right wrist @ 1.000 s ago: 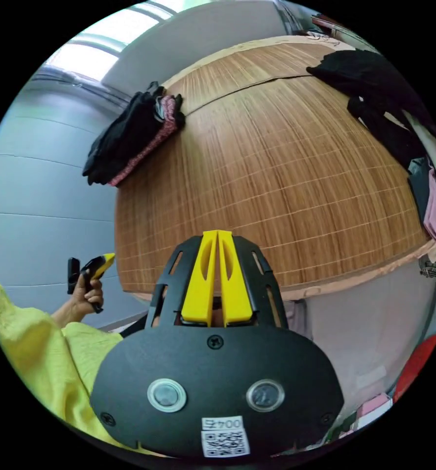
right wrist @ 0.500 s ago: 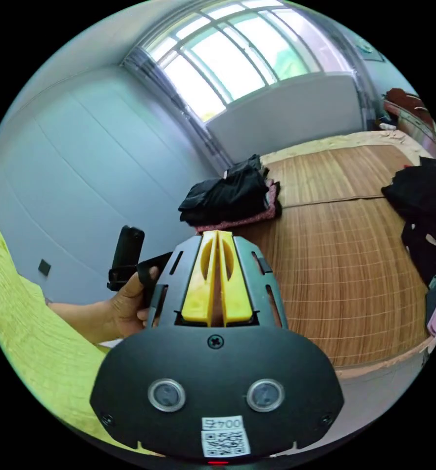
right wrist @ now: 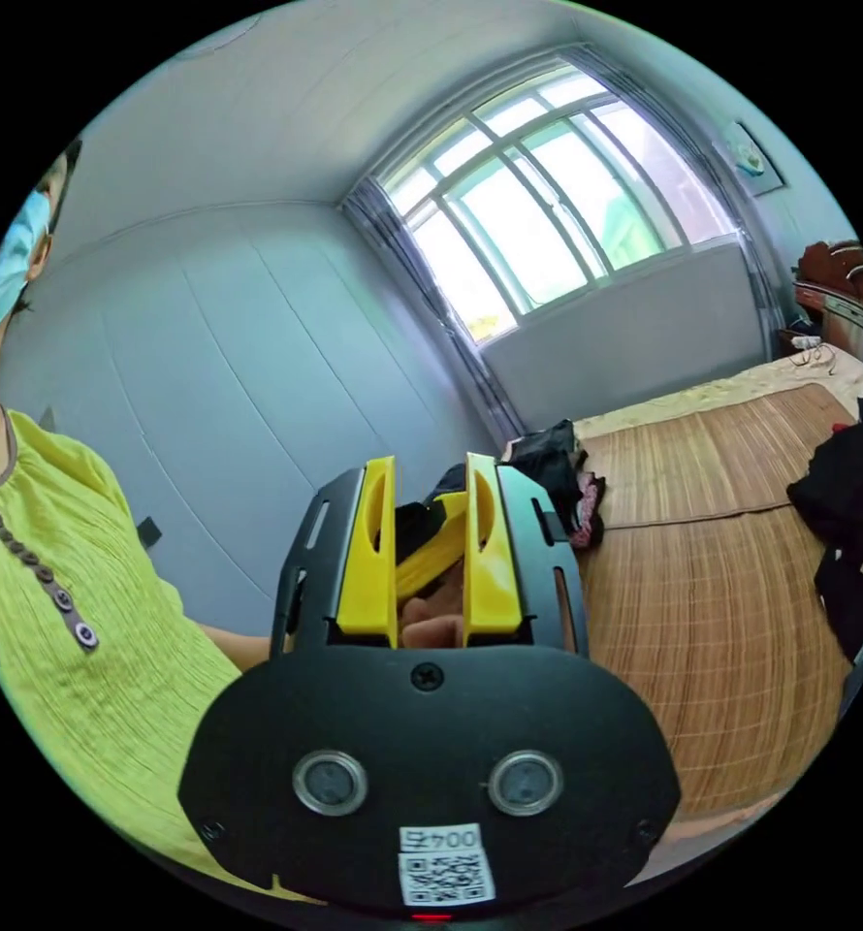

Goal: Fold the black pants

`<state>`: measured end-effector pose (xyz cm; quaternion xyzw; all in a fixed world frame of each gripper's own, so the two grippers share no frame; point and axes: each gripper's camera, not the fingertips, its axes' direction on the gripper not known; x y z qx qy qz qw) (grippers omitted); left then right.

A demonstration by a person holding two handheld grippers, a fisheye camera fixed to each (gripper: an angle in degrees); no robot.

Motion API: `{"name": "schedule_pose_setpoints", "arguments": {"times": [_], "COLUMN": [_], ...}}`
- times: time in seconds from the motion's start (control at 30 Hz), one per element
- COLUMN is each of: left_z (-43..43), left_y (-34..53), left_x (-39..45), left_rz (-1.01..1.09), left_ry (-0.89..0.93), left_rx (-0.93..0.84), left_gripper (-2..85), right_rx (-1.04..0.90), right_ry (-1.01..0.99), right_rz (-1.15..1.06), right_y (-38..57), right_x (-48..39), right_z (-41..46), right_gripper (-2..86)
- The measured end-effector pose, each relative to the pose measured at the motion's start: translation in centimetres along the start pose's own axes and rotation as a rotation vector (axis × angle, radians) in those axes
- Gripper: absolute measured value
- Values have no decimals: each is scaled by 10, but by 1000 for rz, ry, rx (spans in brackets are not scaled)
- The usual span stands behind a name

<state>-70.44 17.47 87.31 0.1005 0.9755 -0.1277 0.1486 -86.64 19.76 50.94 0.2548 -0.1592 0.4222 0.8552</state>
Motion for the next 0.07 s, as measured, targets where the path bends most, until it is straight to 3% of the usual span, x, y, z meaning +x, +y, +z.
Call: {"name": "schedule_pose_setpoints", "arguments": {"times": [0.07], "left_z": [10], "left_y": [1], "left_x": [2], "left_rz": [5], "left_ry": [25], "left_rx": [40], "left_gripper": [4], "right_rx": [34], "right_ry": [-112], "right_rz": [13], "right_y": [-16], "right_x": [18], "right_z": [-11], "right_gripper": [99]}}
